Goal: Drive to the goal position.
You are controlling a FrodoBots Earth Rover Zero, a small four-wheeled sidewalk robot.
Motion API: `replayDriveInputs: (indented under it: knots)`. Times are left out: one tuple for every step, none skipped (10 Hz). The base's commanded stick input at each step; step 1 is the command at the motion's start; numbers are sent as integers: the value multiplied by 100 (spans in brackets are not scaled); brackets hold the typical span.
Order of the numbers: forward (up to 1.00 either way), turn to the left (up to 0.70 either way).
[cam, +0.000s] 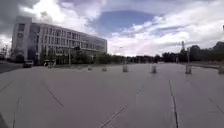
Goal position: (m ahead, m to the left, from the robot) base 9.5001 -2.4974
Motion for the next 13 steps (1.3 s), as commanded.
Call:
replayDriveInputs:
  knots:
    - [70,-35]
    - [70,-35]
    - [70,-35]
    - [70,-35]
    - [70,-35]
    - [70,-35]
    - [70,-35]
    - [70,-13]
    - [70,0]
    - [70,0]
    - [70,0]
    - [70,0]
    - [70,0]
